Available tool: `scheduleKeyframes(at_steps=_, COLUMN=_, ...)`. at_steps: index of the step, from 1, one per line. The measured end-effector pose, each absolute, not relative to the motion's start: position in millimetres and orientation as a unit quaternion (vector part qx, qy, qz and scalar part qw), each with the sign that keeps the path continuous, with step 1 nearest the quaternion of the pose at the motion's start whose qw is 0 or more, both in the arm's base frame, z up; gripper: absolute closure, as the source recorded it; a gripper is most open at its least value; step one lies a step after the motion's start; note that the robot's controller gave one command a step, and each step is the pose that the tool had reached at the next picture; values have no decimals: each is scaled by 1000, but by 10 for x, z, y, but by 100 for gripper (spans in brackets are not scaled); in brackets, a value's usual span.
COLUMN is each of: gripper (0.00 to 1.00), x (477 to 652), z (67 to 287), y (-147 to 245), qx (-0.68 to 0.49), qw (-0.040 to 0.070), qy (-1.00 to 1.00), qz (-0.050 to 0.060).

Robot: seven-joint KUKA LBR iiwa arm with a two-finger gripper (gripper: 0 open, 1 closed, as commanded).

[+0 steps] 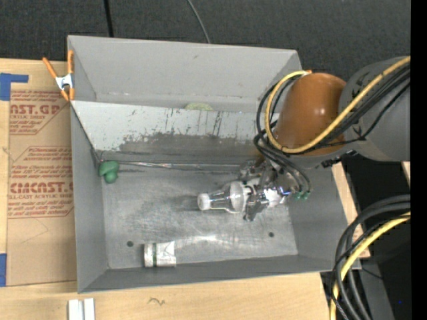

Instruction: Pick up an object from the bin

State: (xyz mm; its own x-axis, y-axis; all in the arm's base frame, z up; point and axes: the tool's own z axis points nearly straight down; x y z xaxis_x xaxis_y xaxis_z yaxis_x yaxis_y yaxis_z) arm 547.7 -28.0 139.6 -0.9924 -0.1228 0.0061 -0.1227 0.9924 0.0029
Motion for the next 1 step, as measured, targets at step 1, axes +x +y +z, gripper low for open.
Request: scheduleKeyframes(at_steps=1, gripper=100, x=5382, z=1382, y=-281, qx=59, qw=-8, qy=-998, qz=1)
